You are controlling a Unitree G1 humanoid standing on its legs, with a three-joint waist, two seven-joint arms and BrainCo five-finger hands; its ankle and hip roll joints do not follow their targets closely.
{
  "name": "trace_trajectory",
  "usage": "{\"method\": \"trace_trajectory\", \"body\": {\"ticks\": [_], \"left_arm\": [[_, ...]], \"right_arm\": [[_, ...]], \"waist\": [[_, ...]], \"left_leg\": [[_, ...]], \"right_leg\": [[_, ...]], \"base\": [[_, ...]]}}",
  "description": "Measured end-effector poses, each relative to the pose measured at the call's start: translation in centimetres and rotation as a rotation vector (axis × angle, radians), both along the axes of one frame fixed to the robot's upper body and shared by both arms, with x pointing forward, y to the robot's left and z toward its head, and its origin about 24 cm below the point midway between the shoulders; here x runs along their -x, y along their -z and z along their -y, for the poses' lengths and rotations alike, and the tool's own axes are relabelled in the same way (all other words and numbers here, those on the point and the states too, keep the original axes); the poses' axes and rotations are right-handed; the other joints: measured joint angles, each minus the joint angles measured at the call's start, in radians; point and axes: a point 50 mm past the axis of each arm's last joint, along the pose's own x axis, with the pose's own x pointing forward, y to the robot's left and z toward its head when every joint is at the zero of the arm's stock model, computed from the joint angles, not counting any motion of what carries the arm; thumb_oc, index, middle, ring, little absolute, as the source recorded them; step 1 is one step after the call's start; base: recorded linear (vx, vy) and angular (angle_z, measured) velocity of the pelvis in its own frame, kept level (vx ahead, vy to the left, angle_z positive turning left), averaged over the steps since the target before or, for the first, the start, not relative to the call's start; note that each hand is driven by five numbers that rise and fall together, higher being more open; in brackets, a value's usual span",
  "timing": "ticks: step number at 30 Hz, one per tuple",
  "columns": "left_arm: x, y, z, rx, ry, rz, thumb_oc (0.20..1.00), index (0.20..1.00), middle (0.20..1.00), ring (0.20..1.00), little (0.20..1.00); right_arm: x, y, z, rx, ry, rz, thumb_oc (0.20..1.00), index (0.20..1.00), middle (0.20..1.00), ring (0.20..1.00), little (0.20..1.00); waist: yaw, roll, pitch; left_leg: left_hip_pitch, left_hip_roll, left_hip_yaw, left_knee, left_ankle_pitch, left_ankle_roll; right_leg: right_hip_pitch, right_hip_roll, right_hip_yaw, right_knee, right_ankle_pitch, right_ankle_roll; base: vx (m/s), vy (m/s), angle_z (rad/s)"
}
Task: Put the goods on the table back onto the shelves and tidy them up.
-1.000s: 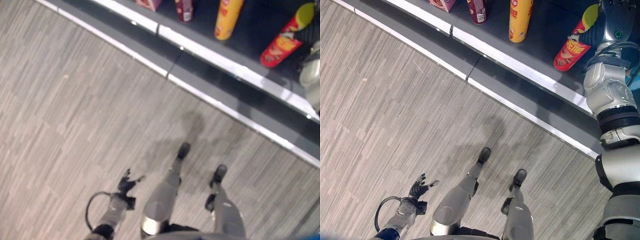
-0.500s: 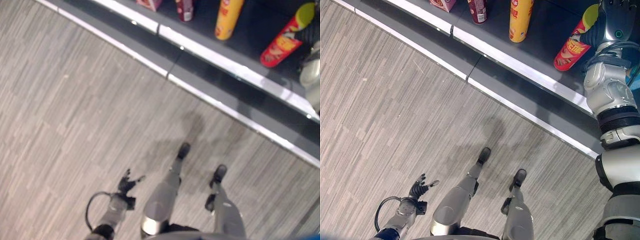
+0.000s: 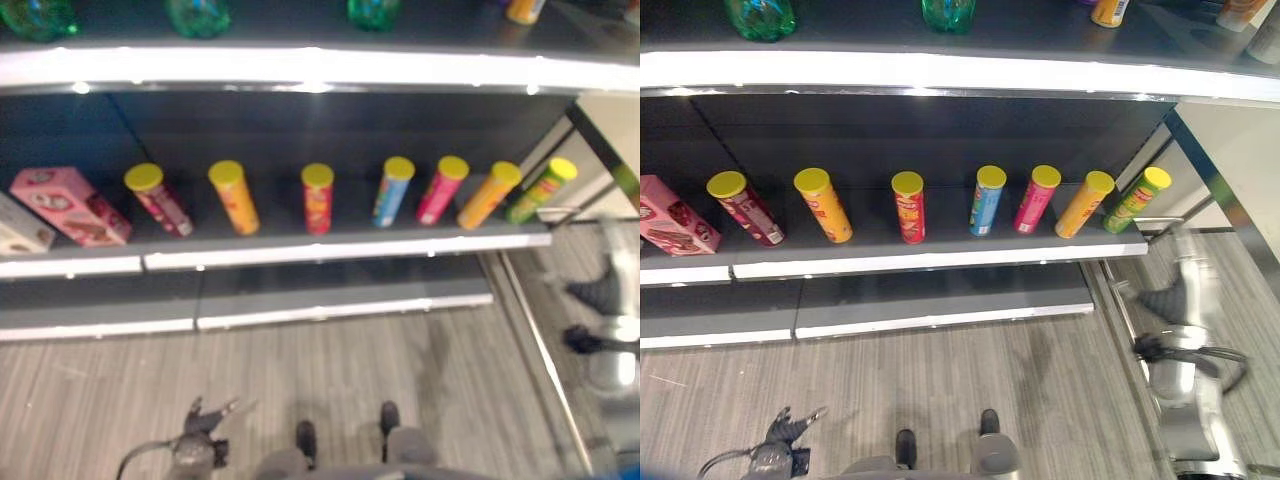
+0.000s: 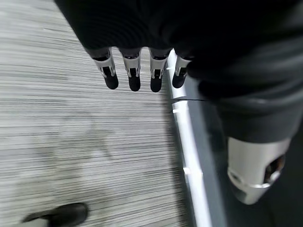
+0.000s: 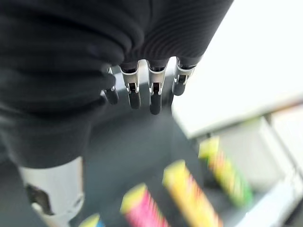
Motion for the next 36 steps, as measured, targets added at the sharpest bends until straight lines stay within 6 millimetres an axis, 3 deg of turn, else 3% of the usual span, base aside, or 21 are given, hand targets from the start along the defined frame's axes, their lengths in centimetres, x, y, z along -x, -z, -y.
{"method": "trace_trajectory", "body": {"ticks": [7, 17, 19, 20, 23, 24, 25, 26, 27, 28, 29, 31, 32, 33, 34, 35, 36], "left_arm": [[4.2, 1.7, 2.1, 0.058, 0.030, -0.132, 1.000, 1.000, 1.000, 1.000, 1.000], [4.2, 1.8, 2.0, 0.059, 0.076, -0.160, 1.000, 1.000, 1.000, 1.000, 1.000], [3.5, 1.5, 1.2, 0.046, 0.086, -0.149, 1.000, 1.000, 1.000, 1.000, 1.000], [3.1, 1.2, 0.6, 0.031, 0.089, -0.145, 1.000, 1.000, 1.000, 1.000, 1.000], [2.4, 0.7, -0.4, 0.007, 0.094, -0.127, 1.000, 1.000, 1.000, 1.000, 1.000], [2.0, 0.3, -1.1, -0.008, 0.094, -0.104, 1.000, 1.000, 1.000, 1.000, 1.000], [1.7, 0.0, -1.5, -0.022, 0.098, -0.086, 1.000, 1.000, 1.000, 1.000, 1.000], [1.1, -0.6, -2.2, -0.044, 0.104, -0.064, 1.000, 1.000, 1.000, 1.000, 1.000], [0.9, -1.0, -3.0, -0.064, 0.102, -0.051, 1.000, 1.000, 1.000, 1.000, 1.000], [0.8, -1.1, -3.2, -0.069, 0.102, -0.044, 1.000, 1.000, 1.000, 1.000, 1.000], [0.6, -1.3, -3.1, -0.065, 0.095, -0.019, 1.000, 1.000, 1.000, 1.000, 1.000], [-0.2, -1.1, -1.5, -0.009, 0.086, 0.022, 1.000, 1.000, 1.000, 1.000, 1.000], [-0.8, -0.7, 0.7, 0.059, 0.082, 0.064, 1.000, 1.000, 1.000, 1.000, 1.000], [-1.0, -0.7, 0.9, 0.062, 0.083, 0.071, 1.000, 1.000, 1.000, 1.000, 1.000], [-0.8, -0.6, 0.8, 0.065, 0.077, 0.062, 1.000, 1.000, 1.000, 1.000, 1.000], [-0.5, -0.5, 1.0, 0.069, 0.083, 0.054, 1.000, 1.000, 1.000, 1.000, 1.000], [0.2, -0.6, 0.2, 0.047, 0.094, 0.043, 1.000, 1.000, 1.000, 1.000, 1.000]], "right_arm": [[0.5, -2.0, 2.6, 0.025, 0.112, 0.080, 1.000, 1.000, 1.000, 1.000, 1.000], [2.0, -1.5, 5.6, -0.033, 0.239, 0.059, 1.000, 1.000, 1.000, 1.000, 1.000], [2.3, -1.8, 6.7, -0.021, 0.236, 0.019, 1.000, 1.000, 1.000, 1.000, 1.000], [2.1, -2.6, 7.5, -0.016, 0.224, 0.009, 1.000, 1.000, 1.000, 1.000, 1.000], [1.9, -4.7, 8.6, -0.003, 0.226, 0.051, 1.000, 1.000, 1.000, 1.000, 1.000], [1.7, -5.1, 8.7, 0.004, 0.220, 0.058, 1.000, 1.000, 1.000, 1.000, 1.000], [1.5, -5.5, 8.7, 0.014, 0.212, 0.060, 1.000, 1.000, 1.000, 1.000, 1.000], [1.5, -5.6, 8.7, 0.014, 0.209, 0.062, 1.000, 1.000, 1.000, 1.000, 1.000], [1.5, -5.5, 8.7, 0.012, 0.207, 0.054, 1.000, 1.000, 1.000, 1.000, 1.000], [1.4, -5.6, 8.7, 0.014, 0.206, 0.053, 1.000, 1.000, 1.000, 1.000, 1.000], [0.7, -6.3, 8.6, 0.017, 0.192, 0.072, 1.000, 1.000, 1.000, 1.000, 1.000], [0.3, -7.6, 9.1, 0.047, 0.199, 0.089, 1.000, 1.000, 1.000, 1.000, 1.000], [0.8, -9.7, 10.2, 0.145, 0.212, 0.069, 1.000, 1.000, 1.000, 1.000, 1.000], [1.0, -10.0, 10.5, 0.151, 0.222, 0.078, 1.000, 1.000, 1.000, 1.000, 1.000], [1.0, -10.0, 10.8, 0.162, 0.228, 0.064, 1.000, 1.000, 1.000, 1.000, 1.000], [1.2, -10.3, 10.8, 0.166, 0.219, 0.051, 1.000, 1.000, 1.000, 1.000, 1.000], [1.2, -11.9, 9.8, 0.207, 0.164, 0.099, 1.000, 1.000, 1.000, 1.000, 1.000]], "waist": [[-0.006, 0.021, 0.003], [-0.031, 0.018, 0.011], [-0.038, 0.011, 0.030], [-0.019, 0.017, 0.042], [0.012, 0.027, 0.053], [0.030, 0.025, 0.052], [0.051, 0.015, 0.050], [0.047, -0.009, 0.050], [0.049, -0.038, 0.043], [0.054, -0.046, 0.042], [0.076, -0.042, 0.043], [0.058, 0.008, 0.044], [0.030, 0.078, 0.016], [0.012, 0.081, 0.013], [-0.006, 0.087, 0.010], [-0.010, 0.102, -0.001], [-0.002, 0.095, -0.011]], "left_leg": [[0.042, 0.008, -0.016, -0.074, 0.050, -0.010], [0.057, 0.020, 0.024, -0.093, 0.062, -0.004], [0.058, 0.049, 0.046, -0.086, 0.065, -0.005], [0.056, 0.072, 0.081, -0.083, 0.063, 0.006], [0.049, 0.138, 0.136, -0.080, 0.063, 0.004], [0.049, 0.166, 0.169, -0.080, 0.068, -0.014], [0.051, 0.175, 0.184, -0.081, 0.065, -0.035], [0.058, 0.192, 0.184, -0.082, 0.076, -0.062], [0.071, 0.192, 0.190, -0.086, 0.075, -0.099], [0.078, 0.194, 0.198, -0.089, 0.076, -0.107], [0.091, 0.222, 0.239, -0.085, 0.076, -0.137], [0.093, 0.273, 0.257, -0.084, 0.088, -0.149], [0.093, 0.320, 0.268, -0.062, 0.095, -0.160], [0.095, 0.327, 0.267, -0.056, 0.093, -0.163], [0.093, 0.347, 0.259, -0.049, 0.080, -0.191], [0.080, 0.372, 0.276, -0.045, 0.059, -0.200], [0.063, 0.400, 0.298, -0.019, 0.050, -0.192]], "right_leg": [[0.045, 0.012, -0.021, -0.061, 0.037, -0.010], [0.030, 0.019, 0.003, -0.064, 0.059, -0.004], [0.021, 0.030, -0.013, -0.059, 0.072, 0.015], [0.005, 0.014, -0.093, -0.055, 0.065, 0.018], [-0.009, -0.089, -0.193, -0.038, 0.083, 0.038], [-0.018, -0.132, -0.231, -0.029, 0.096, 0.060], [-0.011, -0.151, -0.245, -0.037, 0.126, 0.059], [0.017, -0.159, -0.247, -0.044, 0.188, 0.053], [0.044, -0.157, -0.253, -0.040, 0.226, 0.076], [0.046, -0.155, -0.267, -0.047, 0.204, 0.077], [0.053, -0.115, -0.285, -0.075, 0.145, 0.031], [0.061, -0.060, -0.294, -0.097, 0.141, 0.012], [0.068, -0.014, -0.290, -0.101, 0.128, -0.006], [0.067, -0.012, -0.291, -0.100, 0.124, -0.004], [0.066, -0.003, -0.296, -0.088, 0.113, -0.003], [0.029, 0.012, -0.296, -0.030, 0.074, -0.010], [-0.058, 0.021, -0.299, 0.104, 0.016, -0.037]], "base": [[0.00, 0.022, 0.07], [-0.03, -0.048, -0.13], [-0.16, -0.218, -0.29], [-0.09, -0.160, -0.57], [-0.04, -0.254, -0.71], [0.07, -0.337, -0.89], [0.09, -0.241, -0.73], [0.10, -0.342, -0.38], [0.01, -0.272, -0.14], [-0.01, -0.194, -0.60], [-0.01, -0.188, -0.69], [0.04, -0.192, -0.46], [0.18, -0.543, -0.21], [0.20, -0.637, -0.14], [0.18, -0.585, 0.03], [0.13, -0.330, -0.35], [0.17, -0.429, -0.58]]}}
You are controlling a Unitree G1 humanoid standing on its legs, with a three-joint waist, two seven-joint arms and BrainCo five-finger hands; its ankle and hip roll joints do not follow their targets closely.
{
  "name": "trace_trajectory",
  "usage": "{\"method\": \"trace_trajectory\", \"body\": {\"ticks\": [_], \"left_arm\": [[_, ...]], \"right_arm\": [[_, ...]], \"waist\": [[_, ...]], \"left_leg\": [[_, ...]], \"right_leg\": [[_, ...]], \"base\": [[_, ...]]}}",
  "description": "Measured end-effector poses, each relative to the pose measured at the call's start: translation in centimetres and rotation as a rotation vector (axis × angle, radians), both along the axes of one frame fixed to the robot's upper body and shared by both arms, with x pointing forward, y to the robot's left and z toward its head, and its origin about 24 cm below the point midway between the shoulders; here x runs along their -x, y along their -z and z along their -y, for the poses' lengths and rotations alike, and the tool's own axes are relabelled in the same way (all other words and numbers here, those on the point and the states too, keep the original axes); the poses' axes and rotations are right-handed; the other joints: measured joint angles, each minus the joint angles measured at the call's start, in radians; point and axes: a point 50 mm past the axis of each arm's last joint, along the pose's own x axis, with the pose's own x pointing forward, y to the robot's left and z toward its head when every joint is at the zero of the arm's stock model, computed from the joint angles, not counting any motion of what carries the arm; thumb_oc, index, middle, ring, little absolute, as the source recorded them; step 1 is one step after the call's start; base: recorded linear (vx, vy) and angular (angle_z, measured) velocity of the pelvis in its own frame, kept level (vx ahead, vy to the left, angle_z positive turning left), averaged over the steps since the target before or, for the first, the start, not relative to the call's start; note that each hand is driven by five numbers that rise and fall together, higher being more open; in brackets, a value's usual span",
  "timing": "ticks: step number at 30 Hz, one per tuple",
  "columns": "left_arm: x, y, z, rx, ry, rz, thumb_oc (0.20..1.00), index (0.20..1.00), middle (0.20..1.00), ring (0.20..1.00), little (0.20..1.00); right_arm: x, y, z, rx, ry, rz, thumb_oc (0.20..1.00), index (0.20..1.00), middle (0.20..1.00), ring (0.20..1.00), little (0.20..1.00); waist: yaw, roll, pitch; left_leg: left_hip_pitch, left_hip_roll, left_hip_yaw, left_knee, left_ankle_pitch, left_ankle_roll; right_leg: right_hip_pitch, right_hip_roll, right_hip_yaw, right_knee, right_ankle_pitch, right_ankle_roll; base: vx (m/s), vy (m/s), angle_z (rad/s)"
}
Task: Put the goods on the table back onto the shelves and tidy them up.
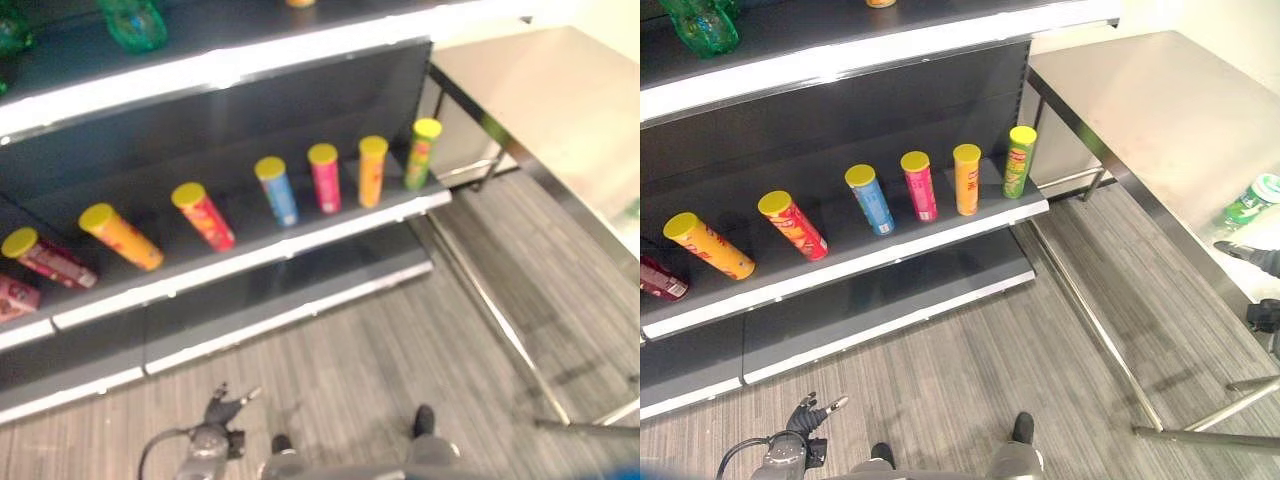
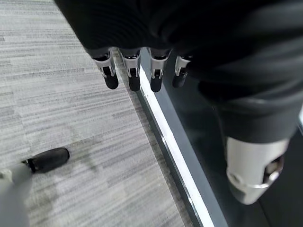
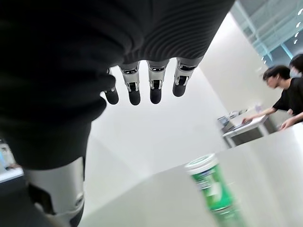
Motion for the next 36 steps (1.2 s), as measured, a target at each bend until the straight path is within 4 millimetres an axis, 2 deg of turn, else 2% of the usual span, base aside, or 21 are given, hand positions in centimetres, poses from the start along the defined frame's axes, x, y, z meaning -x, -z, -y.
{"method": "trace_trajectory", "body": {"ticks": [2, 4, 5, 7, 8, 9, 10, 12, 13, 14, 15, 16, 17, 18, 20, 22, 24, 29, 32, 35, 36], "left_arm": [[2.1, 0.6, -0.6, -0.002, -0.017, -0.074, 1.000, 1.000, 1.000, 1.000, 1.000], [2.2, 0.6, -0.6, 0.000, -0.012, -0.079, 1.000, 1.000, 1.000, 1.000, 1.000], [2.0, 0.5, -0.8, -0.002, -0.009, -0.073, 1.000, 1.000, 1.000, 1.000, 1.000], [1.5, 0.4, -0.6, 0.004, -0.001, -0.057, 1.000, 1.000, 1.000, 1.000, 1.000], [0.8, 0.2, -0.5, 0.015, 0.001, -0.032, 1.000, 1.000, 1.000, 1.000, 1.000], [0.5, 0.2, 0.0, 0.031, 0.012, -0.025, 1.000, 1.000, 1.000, 1.000, 1.000], [0.6, 0.3, 0.2, 0.041, 0.014, -0.029, 1.000, 1.000, 1.000, 1.000, 1.000], [0.6, 0.5, 0.8, 0.058, 0.016, -0.026, 1.000, 1.000, 1.000, 1.000, 1.000], [0.6, 0.6, 1.1, 0.065, 0.014, -0.030, 1.000, 1.000, 1.000, 1.000, 1.000], [1.6, 1.0, 1.2, 0.074, -0.002, -0.053, 1.000, 1.000, 1.000, 1.000, 1.000], [2.2, 1.3, 1.7, 0.088, -0.012, -0.068, 1.000, 1.000, 1.000, 1.000, 1.000], [2.4, 1.0, 0.7, 0.062, -0.013, -0.072, 1.000, 1.000, 1.000, 1.000, 1.000], [3.0, 0.7, -1.0, 0.019, -0.014, -0.088, 1.000, 1.000, 1.000, 1.000, 1.000], [3.8, 0.5, -2.4, -0.014, -0.023, -0.125, 1.000, 1.000, 1.000, 1.000, 1.000], [4.1, 1.0, -1.7, 0.007, -0.033, -0.157, 1.000, 1.000, 1.000, 1.000, 1.000], [4.7, 1.6, -0.5, 0.040, -0.045, -0.175, 1.000, 1.000, 1.000, 1.000, 1.000], [3.8, 1.5, -0.1, 0.051, -0.047, -0.153, 1.000, 1.000, 1.000, 1.000, 1.000], [-1.4, -0.3, -1.0, 0.014, -0.004, -0.014, 1.000, 1.000, 1.000, 1.000, 1.000], [-3.6, -1.4, -1.3, 0.000, 0.016, 0.067, 1.000, 1.000, 1.000, 1.000, 1.000], [-3.6, -1.2, -1.3, 0.000, 0.010, 0.047, 1.000, 1.000, 1.000, 1.000, 1.000], [-3.2, -1.0, -1.4, -0.004, 0.007, 0.033, 1.000, 1.000, 1.000, 1.000, 1.000]], "right_arm": [[-0.3, -1.9, -0.4, 0.027, -0.042, 0.075, 1.000, 1.000, 1.000, 1.000, 1.000], [-0.6, -2.5, -0.6, 0.024, -0.057, 0.093, 1.000, 1.000, 1.000, 1.000, 1.000], [-0.7, -2.9, -0.8, 0.024, -0.075, 0.114, 1.000, 1.000, 1.000, 1.000, 1.000], [-0.8, -3.2, -0.9, 0.020, -0.081, 0.129, 1.000, 1.000, 1.000, 1.000, 1.000], [-1.1, -3.4, -0.7, 0.024, -0.073, 0.125, 1.000, 1.000, 1.000, 1.000, 1.000], [-1.3, -3.6, -0.4, 0.026, -0.065, 0.123, 1.000, 1.000, 1.000, 1.000, 1.000], [-1.5, -3.7, -0.3, 0.016, -0.062, 0.125, 1.000, 1.000, 1.000, 1.000, 1.000], [-1.8, -4.1, 0.2, 0.008, -0.045, 0.130, 1.000, 1.000, 1.000, 1.000, 1.000], [-2.3, -3.5, 0.5, -0.014, -0.035, 0.110, 1.000, 1.000, 1.000, 1.000, 1.000], [-2.8, -3.1, 0.4, -0.021, -0.039, 0.090, 1.000, 1.000, 1.000, 1.000, 1.000], [-3.2, -3.2, 0.5, -0.020, -0.033, 0.087, 1.000, 1.000, 1.000, 1.000, 1.000], [-3.8, -1.3, 0.4, -0.093, -0.031, 0.080, 1.000, 1.000, 1.000, 1.000, 1.000], [-4.2, 0.3, 0.1, -0.123, -0.032, 0.031, 1.000, 1.000, 1.000, 1.000, 1.000], [-4.6, 1.0, -0.3, -0.129, -0.047, -0.001, 1.000, 1.000, 1.000, 1.000, 1.000], [-4.6, 0.2, -0.5, -0.122, -0.058, 0.032, 1.000, 1.000, 1.000, 1.000, 1.000], [-4.5, -1.0, -0.1, -0.108, -0.041, 0.064, 1.000, 1.000, 1.000, 1.000, 1.000], [-4.7, -1.2, -0.2, -0.103, -0.047, 0.058, 1.000, 1.000, 1.000, 1.000, 1.000], [-4.5, -0.4, 0.1, -0.114, -0.035, 0.013, 1.000, 1.000, 1.000, 1.000, 1.000], [-4.3, -0.5, 0.2, -0.103, -0.036, 0.000, 1.000, 1.000, 1.000, 1.000, 1.000], [-3.8, -0.1, 0.6, -0.131, -0.022, 0.002, 1.000, 1.000, 1.000, 1.000, 1.000], [-3.5, 0.4, 0.9, -0.149, -0.008, 0.002, 1.000, 1.000, 1.000, 1.000, 1.000]], "waist": [[-0.005, -0.026, -0.017], [0.008, -0.038, -0.020], [0.024, -0.059, -0.026], [0.029, -0.075, -0.029], [0.042, -0.111, -0.014], [0.077, -0.126, -0.016], [0.075, -0.132, -0.013], [0.083, -0.125, -0.011], [0.087, -0.112, -0.010], [0.105, -0.074, -0.016], [0.137, 0.011, -0.017], [0.184, -0.013, 0.001], [0.190, -0.053, 0.006], [0.161, -0.131, 0.005], [0.163, -0.120, 0.001], [0.166, -0.076, -0.009], [0.147, -0.062, -0.001], [0.121, -0.062, 0.026], [0.098, -0.069, 0.029], [0.083, -0.072, 0.040], [0.073, -0.075, 0.046]], "left_leg": [[0.031, 0.041, -0.001, 0.003, 0.030, 0.012], [0.028, 0.065, -0.012, 0.051, 0.045, 0.034], [0.014, 0.065, -0.046, 0.075, 0.090, 0.083], [0.008, 0.054, -0.106, 0.092, 0.150, 0.093], [-0.060, 0.023, -0.237, 0.204, 0.146, 0.073], [-0.091, -0.048, -0.325, 0.199, 0.081, 0.002], [-0.125, -0.118, -0.351, 0.188, 0.039, -0.015], [-0.177, -0.264, -0.365, 0.123, 0.007, 0.035], [-0.242, -0.387, -0.360, 0.099, -0.011, 0.088], [-0.257, -0.400, -0.376, 0.054, -0.043, 0.115], [-0.260, -0.344, -0.422, 0.017, -0.058, 0.139], [-0.268, -0.321, -0.386, 0.075, 0.016, 0.128], [-0.270, -0.320, -0.360, 0.110, 0.016, 0.128], [-0.263, -0.367, -0.358, 0.147, 0.015, 0.126], [-0.275, -0.362, -0.362, 0.177, 0.014, 0.122], [-0.152, -0.338, -0.365, 0.081, 0.014, 0.139], [-0.068, -0.349, -0.351, -0.002, 0.029, 0.200], [-0.002, -0.346, -0.383, -0.013, 0.014, 0.212], [-0.014, -0.330, -0.427, -0.027, 0.005, 0.219], [0.004, -0.312, -0.466, -0.051, -0.012, 0.216], [0.013, -0.308, -0.488, -0.051, -0.016, 0.210]], "right_leg": [[-0.004, 0.055, 0.021, 0.016, -0.026, -0.019], [-0.008, 0.077, 0.033, 0.032, -0.042, -0.043], [-0.004, 0.078, 0.056, 0.034, -0.052, -0.053], [-0.001, 0.084, 0.058, 0.020, -0.058, -0.066], [0.015, 0.076, 0.099, -0.005, -0.044, -0.114], [0.031, 0.055, 0.123, -0.066, -0.017, -0.124], [0.042, 0.042, 0.143, -0.104, -0.011, -0.125], [0.050, 0.016, 0.150, -0.168, -0.009, -0.127], [0.041, 0.010, 0.157, -0.203, -0.011, -0.124], [0.034, 0.050, 0.164, -0.202, -0.012, -0.117], [-0.024, 0.129, 0.158, -0.067, -0.023, -0.121], [-0.112, 0.144, 0.162, 0.224, -0.101, -0.123], [-0.126, 0.143, 0.164, 0.370, -0.186, -0.116], [-0.073, 0.118, 0.180, 0.308, -0.310, -0.179], [-0.043, 0.128, 0.184, 0.226, -0.299, -0.162], [0.050, 0.153, 0.192, 0.097, -0.228, -0.089], [0.026, 0.117, 0.190, 0.244, -0.205, -0.040], [-0.050, 0.054, 0.126, 0.452, -0.193, -0.019], [-0.030, -0.014, 0.090, 0.083, -0.124, 0.008], [-0.019, 0.020, 0.232, -0.224, -0.003, 0.047], [-0.029, 0.033, 0.266, -0.232, 0.032, 0.053]], "base": [[0.09, -0.381, -0.57], [0.03, -0.192, -0.33], [0.09, -0.217, -0.21], [0.10, -0.190, -0.20], [0.18, -0.134, -0.61], [0.23, -0.142, -0.55], [0.22, -0.051, -0.44], [0.16, -0.007, -0.45], [0.21, -0.005, -0.81], [0.28, 0.006, -1.11], [0.25, 0.040, -1.42], [0.29, 0.076, -1.23], [0.29, 0.109, -0.50], [0.30, 0.123, 0.12], [0.29, 0.134, -0.13], [0.20, 0.112, -0.46], [0.19, 0.080, -0.22], [0.15, -0.074, 0.05], [0.25, -0.176, 0.24], [0.28, -0.171, 0.28], [0.21, -0.120, 0.88]]}}
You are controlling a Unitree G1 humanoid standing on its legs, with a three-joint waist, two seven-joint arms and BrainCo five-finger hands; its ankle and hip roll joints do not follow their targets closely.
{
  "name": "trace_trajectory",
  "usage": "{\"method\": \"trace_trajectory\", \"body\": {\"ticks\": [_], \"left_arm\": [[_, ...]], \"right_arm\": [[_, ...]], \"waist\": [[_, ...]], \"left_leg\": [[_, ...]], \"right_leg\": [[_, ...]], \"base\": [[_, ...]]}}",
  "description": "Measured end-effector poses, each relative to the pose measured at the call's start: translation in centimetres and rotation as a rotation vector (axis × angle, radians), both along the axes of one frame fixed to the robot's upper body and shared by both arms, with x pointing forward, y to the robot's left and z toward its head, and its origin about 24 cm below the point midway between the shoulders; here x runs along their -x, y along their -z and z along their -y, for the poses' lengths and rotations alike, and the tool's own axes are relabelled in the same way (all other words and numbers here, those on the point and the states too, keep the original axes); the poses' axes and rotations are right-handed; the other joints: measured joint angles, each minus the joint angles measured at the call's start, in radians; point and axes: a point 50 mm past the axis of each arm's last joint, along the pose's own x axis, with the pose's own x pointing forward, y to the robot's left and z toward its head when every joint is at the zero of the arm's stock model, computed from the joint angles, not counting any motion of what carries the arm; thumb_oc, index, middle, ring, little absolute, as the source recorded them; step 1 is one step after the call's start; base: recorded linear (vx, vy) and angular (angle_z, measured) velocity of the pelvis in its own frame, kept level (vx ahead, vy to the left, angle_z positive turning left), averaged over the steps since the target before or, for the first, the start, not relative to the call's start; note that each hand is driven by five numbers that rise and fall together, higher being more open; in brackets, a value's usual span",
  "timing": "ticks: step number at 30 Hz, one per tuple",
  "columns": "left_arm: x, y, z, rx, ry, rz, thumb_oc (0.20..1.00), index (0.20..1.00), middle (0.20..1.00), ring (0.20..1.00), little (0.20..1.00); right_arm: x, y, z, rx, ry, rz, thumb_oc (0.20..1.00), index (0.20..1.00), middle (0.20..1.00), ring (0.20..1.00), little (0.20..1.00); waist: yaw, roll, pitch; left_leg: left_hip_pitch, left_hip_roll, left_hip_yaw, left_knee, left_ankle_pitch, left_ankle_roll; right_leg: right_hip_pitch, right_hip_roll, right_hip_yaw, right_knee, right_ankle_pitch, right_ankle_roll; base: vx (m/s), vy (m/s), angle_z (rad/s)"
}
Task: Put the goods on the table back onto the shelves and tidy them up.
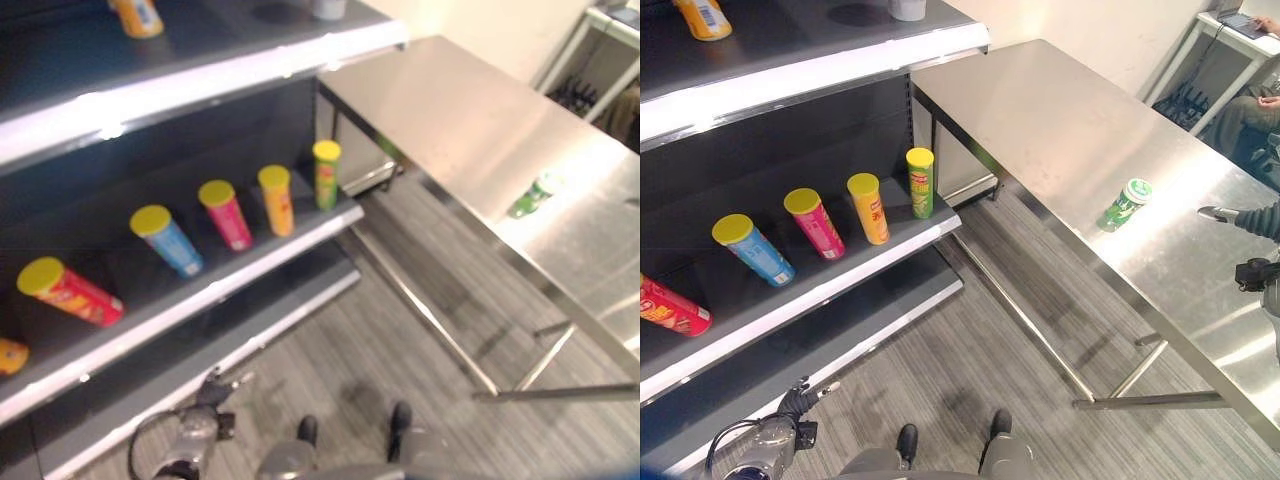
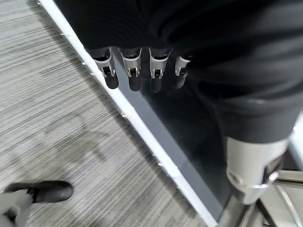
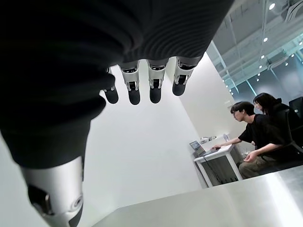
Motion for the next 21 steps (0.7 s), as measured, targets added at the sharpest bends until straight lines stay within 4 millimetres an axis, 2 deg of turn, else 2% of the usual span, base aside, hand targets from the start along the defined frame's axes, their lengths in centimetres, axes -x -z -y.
{"method": "trace_trajectory", "body": {"ticks": [1, 2, 3, 4, 6, 7, 8, 10, 14, 18, 21], "left_arm": [[0.3, 0.1, -0.2, -0.007, 0.000, -0.011, 1.000, 1.000, 1.000, 1.000, 1.000], [0.9, 0.1, -0.5, -0.015, -0.002, -0.023, 1.000, 1.000, 1.000, 1.000, 1.000], [1.5, 0.2, -0.8, -0.022, -0.006, -0.033, 1.000, 1.000, 1.000, 1.000, 1.000], [1.6, 0.3, -0.7, -0.021, -0.010, -0.039, 1.000, 1.000, 1.000, 1.000, 1.000], [2.9, 1.2, 0.7, 0.015, -0.010, -0.070, 1.000, 1.000, 1.000, 1.000, 1.000], [3.3, 1.4, 1.0, 0.025, -0.013, -0.079, 1.000, 1.000, 1.000, 1.000, 1.000], [3.8, 1.9, 2.0, 0.052, -0.017, -0.091, 1.000, 1.000, 1.000, 1.000, 1.000], [4.1, 2.1, 2.4, 0.067, -0.017, -0.098, 1.000, 1.000, 1.000, 1.000, 1.000], [4.3, 2.1, 2.4, 0.071, -0.015, -0.102, 1.000, 1.000, 1.000, 1.000, 1.000], [4.3, 2.0, 2.2, 0.066, -0.013, -0.093, 1.000, 1.000, 1.000, 1.000, 1.000], [4.9, 2.0, 2.0, 0.061, -0.016, -0.105, 1.000, 1.000, 1.000, 1.000, 1.000]], "right_arm": [[0.7, 1.0, 0.5, -0.020, 0.023, -0.033, 1.000, 1.000, 1.000, 1.000, 1.000], [1.3, 2.0, 0.9, -0.037, 0.039, -0.066, 1.000, 1.000, 1.000, 1.000, 1.000], [1.5, 2.5, 1.2, -0.047, 0.050, -0.087, 1.000, 1.000, 1.000, 1.000, 1.000], [1.6, 2.8, 1.3, -0.060, 0.058, -0.091, 1.000, 1.000, 1.000, 1.000, 1.000], [1.8, 3.5, 1.8, -0.085, 0.079, -0.126, 1.000, 1.000, 1.000, 1.000, 1.000], [1.8, 3.4, 1.8, -0.087, 0.075, -0.127, 1.000, 1.000, 1.000, 1.000, 1.000], [2.2, 4.4, 2.6, -0.119, 0.109, -0.175, 1.000, 1.000, 1.000, 1.000, 1.000], [2.3, 4.6, 2.8, -0.140, 0.107, -0.194, 1.000, 1.000, 1.000, 1.000, 1.000], [2.3, 4.1, 3.0, -0.129, 0.087, -0.224, 1.000, 1.000, 1.000, 1.000, 1.000], [2.1, 4.3, 2.8, -0.156, 0.063, -0.239, 1.000, 1.000, 1.000, 1.000, 1.000], [1.2, 4.9, 1.9, -0.173, 0.007, -0.273, 1.000, 1.000, 1.000, 1.000, 1.000]], "waist": [[-0.012, -0.016, 0.007], [-0.020, -0.045, 0.003], [-0.020, -0.076, -0.004], [-0.020, -0.079, -0.004], [-0.012, -0.031, -0.011], [-0.010, -0.018, -0.007], [-0.015, 0.004, -0.011], [-0.016, 0.010, -0.011], [-0.015, 0.016, -0.013], [-0.013, 0.019, -0.016], [-0.004, 0.021, -0.017]], "left_leg": [[0.016, 0.001, -0.028, -0.004, -0.007, -0.013], [0.039, -0.015, -0.049, -0.018, -0.009, -0.025], [0.067, -0.031, -0.069, -0.035, -0.019, -0.038], [0.077, -0.027, -0.072, -0.036, -0.026, -0.051], [0.065, 0.036, -0.071, -0.015, -0.050, -0.095], [0.053, 0.051, -0.070, -0.007, -0.051, -0.100], [0.050, 0.079, -0.073, 0.000, -0.059, -0.123], [0.050, 0.091, -0.061, 0.002, -0.049, -0.138], [0.044, 0.118, -0.053, -0.003, -0.045, -0.147], [0.036, 0.120, -0.055, -0.029, -0.047, -0.151], [0.030, 0.114, -0.062, -0.028, -0.046, -0.151]], "right_leg": [[0.009, 0.006, 0.027, 0.001, 0.044, 0.003], [0.029, -0.005, 0.027, 0.006, 0.037, -0.006], [0.046, -0.024, 0.019, 0.007, 0.070, -0.043], [0.050, -0.023, 0.008, 0.011, 0.103, -0.046], [0.054, 0.036, -0.030, 0.008, 0.109, -0.063], [0.053, 0.048, -0.040, 0.009, 0.113, -0.072], [0.062, 0.073, -0.076, 0.008, 0.112, -0.096], [0.074, 0.086, -0.095, 0.008, 0.102, -0.119], [0.086, 0.102, -0.126, 0.008, 0.095, -0.128], [0.079, 0.097, -0.144, 0.008, 0.086, -0.121], [0.077, 0.089, -0.150, 0.008, 0.087, -0.119]], "base": [[0.17, -0.137, 1.00], [0.16, -0.176, 0.97], [0.15, -0.207, 0.63], [0.10, -0.146, 0.39], [0.11, -0.189, 0.14], [0.13, -0.224, 0.26], [0.10, -0.149, 0.36], [0.09, -0.127, 0.34], [0.05, -0.080, 0.18], [0.03, -0.045, 0.17], [0.02, -0.015, 0.07]]}}
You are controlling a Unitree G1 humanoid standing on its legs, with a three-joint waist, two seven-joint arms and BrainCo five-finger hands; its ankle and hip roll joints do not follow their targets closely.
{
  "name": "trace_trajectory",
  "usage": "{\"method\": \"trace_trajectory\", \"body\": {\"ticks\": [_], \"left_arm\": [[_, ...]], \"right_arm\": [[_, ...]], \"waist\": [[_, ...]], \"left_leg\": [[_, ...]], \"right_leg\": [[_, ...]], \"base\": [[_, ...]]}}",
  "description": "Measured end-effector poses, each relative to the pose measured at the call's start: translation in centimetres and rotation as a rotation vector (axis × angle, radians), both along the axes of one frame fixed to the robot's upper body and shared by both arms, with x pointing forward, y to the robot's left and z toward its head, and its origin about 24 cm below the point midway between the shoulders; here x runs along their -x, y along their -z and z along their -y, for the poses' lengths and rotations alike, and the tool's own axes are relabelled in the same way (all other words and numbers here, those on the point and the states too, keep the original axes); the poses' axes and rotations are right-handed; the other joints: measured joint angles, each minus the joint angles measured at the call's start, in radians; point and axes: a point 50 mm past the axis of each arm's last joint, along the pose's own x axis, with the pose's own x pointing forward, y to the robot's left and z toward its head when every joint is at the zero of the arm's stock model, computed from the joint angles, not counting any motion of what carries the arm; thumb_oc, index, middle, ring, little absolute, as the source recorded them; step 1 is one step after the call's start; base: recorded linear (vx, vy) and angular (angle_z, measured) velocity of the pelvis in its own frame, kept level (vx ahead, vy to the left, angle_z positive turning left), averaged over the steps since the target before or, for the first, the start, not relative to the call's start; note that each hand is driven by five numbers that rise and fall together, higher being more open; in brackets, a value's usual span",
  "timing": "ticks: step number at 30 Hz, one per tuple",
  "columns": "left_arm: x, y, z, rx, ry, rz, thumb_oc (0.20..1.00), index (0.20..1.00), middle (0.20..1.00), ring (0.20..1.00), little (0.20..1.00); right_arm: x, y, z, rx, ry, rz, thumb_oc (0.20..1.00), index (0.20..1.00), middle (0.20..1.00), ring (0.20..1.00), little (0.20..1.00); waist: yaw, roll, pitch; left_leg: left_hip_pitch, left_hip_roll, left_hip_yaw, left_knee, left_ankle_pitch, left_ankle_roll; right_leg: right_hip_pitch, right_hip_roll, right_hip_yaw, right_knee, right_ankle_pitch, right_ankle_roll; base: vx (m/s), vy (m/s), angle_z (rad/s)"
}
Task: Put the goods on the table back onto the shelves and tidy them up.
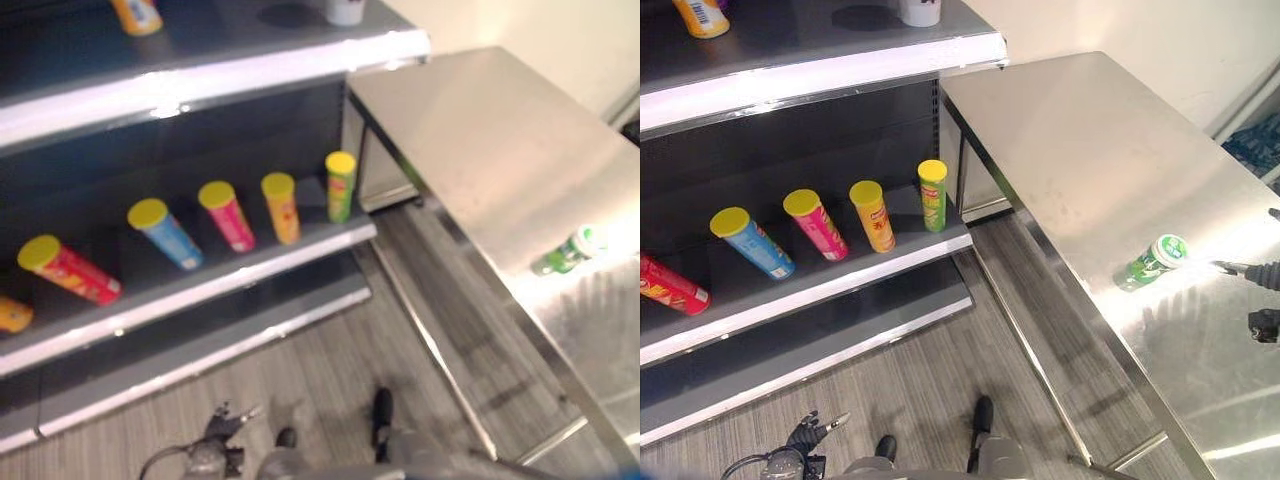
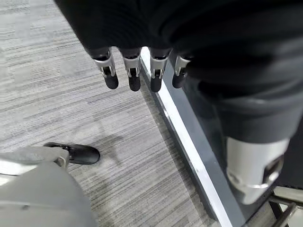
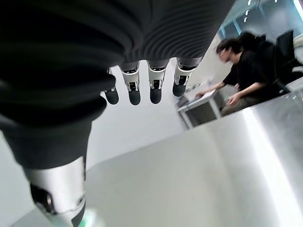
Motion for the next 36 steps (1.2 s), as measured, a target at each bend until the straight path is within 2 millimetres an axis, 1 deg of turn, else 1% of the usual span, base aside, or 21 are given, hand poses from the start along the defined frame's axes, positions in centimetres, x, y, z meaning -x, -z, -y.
{"method": "trace_trajectory", "body": {"ticks": [3, 6, 8, 14, 16, 24, 25, 26, 27, 28, 32, 34, 36], "left_arm": [[0.1, 0.0, 0.1, 0.007, 0.003, -0.001, 1.000, 1.000, 1.000, 1.000, 1.000], [0.4, 0.1, 0.2, 0.013, 0.004, -0.006, 1.000, 1.000, 1.000, 1.000, 1.000], [0.6, 0.2, 0.2, 0.017, 0.004, -0.010, 1.000, 1.000, 1.000, 1.000, 1.000], [0.5, 0.1, 0.3, 0.022, 0.016, -0.001, 1.000, 1.000, 1.000, 1.000, 1.000], [0.2, 0.0, 0.4, 0.022, 0.020, 0.018, 1.000, 1.000, 1.000, 1.000, 1.000], [0.2, 0.0, 0.4, 0.026, 0.022, 0.017, 1.000, 1.000, 1.000, 1.000, 1.000], [0.2, 0.0, 0.4, 0.027, 0.023, 0.017, 1.000, 1.000, 1.000, 1.000, 1.000], [0.2, 0.0, 0.5, 0.029, 0.024, 0.017, 1.000, 1.000, 1.000, 1.000, 1.000], [0.2, 0.0, 0.5, 0.029, 0.024, 0.017, 1.000, 1.000, 1.000, 1.000, 1.000], [0.2, 0.0, 0.5, 0.032, 0.026, 0.018, 1.000, 1.000, 1.000, 1.000, 1.000], [0.2, 0.0, 0.5, 0.032, 0.026, 0.018, 1.000, 1.000, 1.000, 1.000, 1.000], [0.2, 0.0, 0.5, 0.031, 0.025, 0.019, 1.000, 1.000, 1.000, 1.000, 1.000], [0.2, 0.0, 0.5, 0.031, 0.025, 0.019, 1.000, 1.000, 1.000, 1.000, 1.000]], "right_arm": [[-0.1, 0.0, -0.2, -0.010, -0.029, -0.025, 1.000, 1.000, 1.000, 1.000, 1.000], [-0.3, -0.3, -0.4, 0.007, -0.069, -0.055, 1.000, 1.000, 1.000, 1.000, 1.000], [-0.5, -0.2, -0.7, 0.009, -0.088, -0.070, 1.000, 1.000, 1.000, 1.000, 1.000], [-2.0, 1.0, -2.2, 0.015, -0.160, -0.138, 1.000, 1.000, 1.000, 1.000, 1.000], [-2.1, 1.1, -2.4, 0.010, -0.172, -0.150, 1.000, 1.000, 1.000, 1.000, 1.000], [-2.1, 1.3, -2.5, -0.043, -0.196, -0.164, 1.000, 1.000, 1.000, 1.000, 1.000], [-2.1, 1.4, -2.5, -0.043, -0.197, -0.165, 0.815, 0.815, 0.815, 0.815, 0.815], [-2.1, 1.4, -2.5, -0.043, -0.197, -0.166, 0.664, 0.664, 0.664, 0.664, 0.664], [-2.1, 1.4, -2.5, -0.043, -0.197, -0.166, 0.451, 0.451, 0.451, 0.451, 0.451], [-2.1, 1.4, -2.5, -0.043, -0.198, -0.167, 0.200, 0.200, 0.200, 0.200, 0.200], [-2.3, 1.3, -2.7, -0.041, -0.203, -0.166, 0.200, 0.200, 0.200, 0.200, 0.200], [-2.9, 1.1, -3.2, -0.024, -0.223, -0.162, 0.200, 0.200, 0.200, 0.200, 0.200], [-3.0, 0.9, -3.2, -0.011, -0.224, -0.158, 0.200, 0.200, 0.200, 0.200, 0.200]], "waist": [[0.011, 0.015, -0.003], [0.008, 0.026, -0.004], [0.012, 0.027, -0.004], [0.010, 0.027, -0.004], [0.013, 0.028, -0.003], [0.012, 0.029, -0.002], [0.012, 0.029, -0.002], [0.012, 0.029, -0.002], [0.013, 0.029, -0.002], [0.013, 0.030, -0.002], [0.012, 0.031, -0.002], [0.012, 0.033, 0.000], [0.012, 0.038, 0.003]], "left_leg": [[-0.015, -0.002, -0.014, 0.001, 0.005, -0.001], [-0.027, -0.005, -0.034, 0.003, 0.007, -0.003], [-0.026, -0.008, -0.034, 0.005, 0.007, -0.003], [-0.027, -0.009, -0.030, 0.006, 0.007, -0.003], [-0.029, -0.008, -0.031, 0.007, 0.007, -0.003], [-0.031, -0.008, -0.032, 0.007, 0.007, -0.003], [-0.031, -0.008, -0.032, 0.007, 0.007, -0.003], [-0.031, -0.008, -0.032, 0.007, 0.007, -0.003], [-0.031, -0.008, -0.032, 0.007, 0.007, -0.003], [-0.031, -0.008, -0.032, 0.007, 0.007, -0.003], [-0.031, -0.008, -0.031, 0.008, 0.007, -0.003], [-0.030, -0.008, -0.031, 0.008, 0.007, -0.003], [-0.031, -0.008, -0.031, 0.008, 0.007, -0.003]], "right_leg": [[-0.007, -0.003, -0.011, 0.000, 0.000, 0.000], [-0.007, -0.008, -0.031, 0.000, -0.002, -0.002], [-0.007, -0.008, -0.031, 0.000, -0.002, -0.002], [-0.009, -0.009, -0.027, 0.000, -0.001, -0.001], [-0.009, -0.008, -0.028, 0.000, -0.001, -0.002], [-0.011, -0.010, -0.029, 0.000, -0.001, -0.002], [-0.011, -0.010, -0.029, 0.000, -0.001, -0.002], [-0.011, -0.010, -0.029, 0.000, -0.001, -0.002], [-0.011, -0.010, -0.029, 0.000, -0.001, -0.002], [-0.011, -0.010, -0.029, 0.000, -0.001, -0.002], [-0.011, -0.010, -0.029, -0.002, -0.001, -0.002], [-0.011, -0.010, -0.029, -0.005, -0.001, -0.002], [-0.011, -0.010, -0.029, -0.005, -0.001, -0.002]], "base": [[0.02, -0.011, 0.14], [0.01, 0.005, 0.19], [0.00, 0.006, 0.03], [0.00, 0.004, -0.01], [0.00, 0.000, 0.00], [0.00, 0.000, 0.00], [0.00, 0.000, 0.00], [0.00, 0.000, 0.00], [0.00, 0.000, 0.00], [0.00, 0.000, 0.00], [0.00, 0.000, 0.00], [0.00, 0.000, 0.00], [0.00, 0.000, 0.00]]}}
